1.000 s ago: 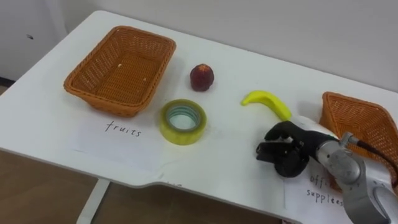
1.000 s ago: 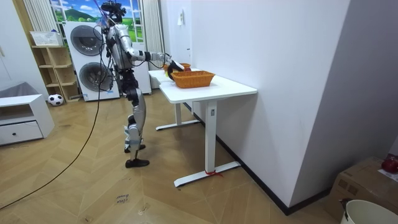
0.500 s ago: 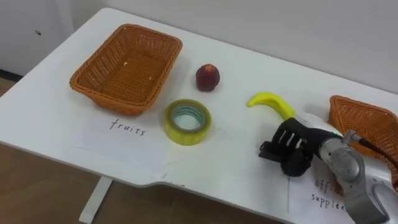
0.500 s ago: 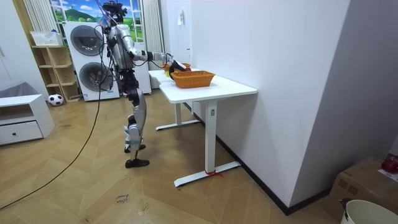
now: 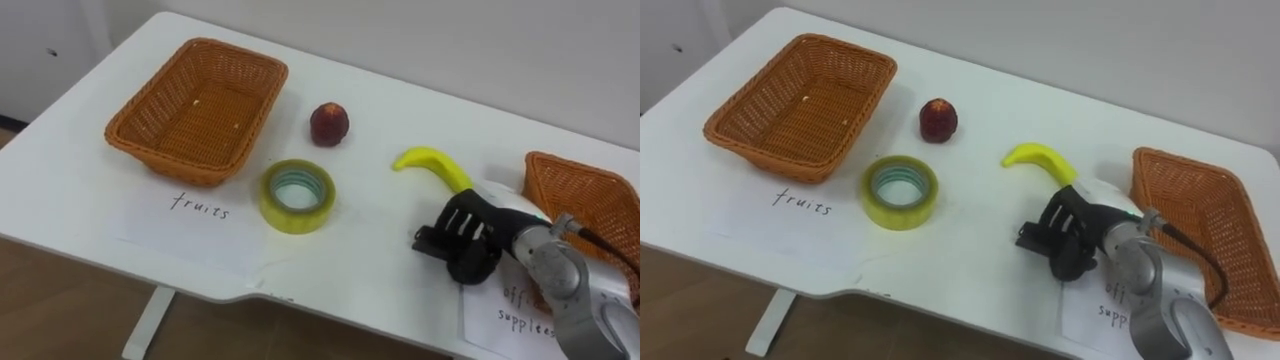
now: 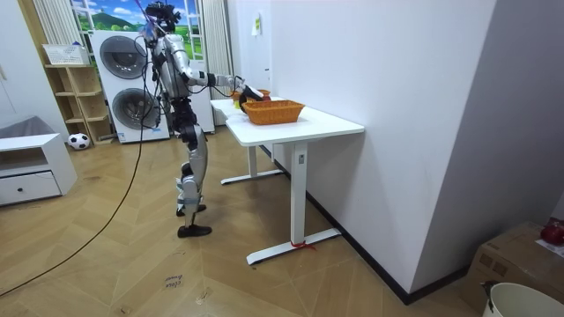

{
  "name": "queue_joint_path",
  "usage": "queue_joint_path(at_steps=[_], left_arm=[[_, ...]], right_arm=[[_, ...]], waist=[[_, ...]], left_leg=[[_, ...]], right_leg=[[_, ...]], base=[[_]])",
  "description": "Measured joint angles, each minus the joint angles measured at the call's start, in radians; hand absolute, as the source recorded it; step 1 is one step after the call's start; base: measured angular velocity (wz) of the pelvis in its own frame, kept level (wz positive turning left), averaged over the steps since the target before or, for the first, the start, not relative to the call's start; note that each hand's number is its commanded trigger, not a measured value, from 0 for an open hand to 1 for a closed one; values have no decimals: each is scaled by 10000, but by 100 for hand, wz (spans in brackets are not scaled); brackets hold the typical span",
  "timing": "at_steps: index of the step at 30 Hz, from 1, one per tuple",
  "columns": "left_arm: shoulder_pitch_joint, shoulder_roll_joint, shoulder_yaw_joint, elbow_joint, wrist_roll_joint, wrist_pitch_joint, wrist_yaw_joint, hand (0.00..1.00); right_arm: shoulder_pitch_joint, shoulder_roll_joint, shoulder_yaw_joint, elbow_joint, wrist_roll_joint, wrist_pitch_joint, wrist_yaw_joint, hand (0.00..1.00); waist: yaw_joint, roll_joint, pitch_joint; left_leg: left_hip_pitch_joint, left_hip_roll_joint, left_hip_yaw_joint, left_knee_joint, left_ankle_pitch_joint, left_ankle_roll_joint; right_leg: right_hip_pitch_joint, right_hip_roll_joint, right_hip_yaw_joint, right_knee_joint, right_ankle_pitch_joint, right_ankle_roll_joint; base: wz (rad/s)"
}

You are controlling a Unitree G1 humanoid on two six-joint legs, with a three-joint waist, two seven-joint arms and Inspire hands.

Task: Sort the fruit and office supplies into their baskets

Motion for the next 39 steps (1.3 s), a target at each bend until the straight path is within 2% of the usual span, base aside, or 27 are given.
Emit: queue_joint_path(at_steps=[6,9,12,17,21,28,32,39], left_arm=[[132,-55,29,52,-14,1,101,0],[215,-99,81,96,-87,4,53,0],[329,-95,264,81,-94,-29,10,0],[568,-103,282,104,-92,-228,9,0],[638,-143,303,105,-93,-231,9,0],[752,-211,682,294,-68,-245,20,0],[884,-236,913,306,-63,-238,15,0],[1091,-402,968,371,-81,-209,27,0]], right_arm=[[5,3,-139,-761,1135,-7,442,100],[-4,6,-285,-1396,1520,-133,554,100],[-16,3,-748,-1738,2220,-276,554,100],[-75,-11,-1594,-2194,2706,-556,386,100],[-179,-27,-1889,-2596,2658,-582,184,100],[-619,-141,-2250,-3227,2646,-579,-364,100],[-769,-182,-2317,-3239,2652,-578,-525,100],[-785,-187,-2708,-3238,2799,-578,-926,100]], waist=[[-272,201,89],[-485,306,95],[-658,373,64],[-947,301,-2],[-1063,309,5],[-1068,287,43],[-1082,173,15],[-1091,148,-3]], left_leg=[[-1,-12,115,0,1,2],[-61,-9,210,-8,2,3],[-10,-9,210,-7,4,4],[36,-10,208,-24,5,3],[153,-11,219,-49,5,3],[160,-3,309,-52,5,4],[148,-1,315,-40,5,4],[165,-2,356,-8,5,4]], right_leg=[[-51,2,381,-1,0,0],[-171,-6,397,1,0,0],[-162,-11,403,0,0,1],[-44,-11,422,2,0,0],[-4,-9,460,-1,-1,1],[2,-8,465,-1,-1,1],[7,-8,461,3,-1,1],[16,-13,475,7,-1,1]], base=[[-6],[-8],[0],[3],[0],[-3],[0],[0]])
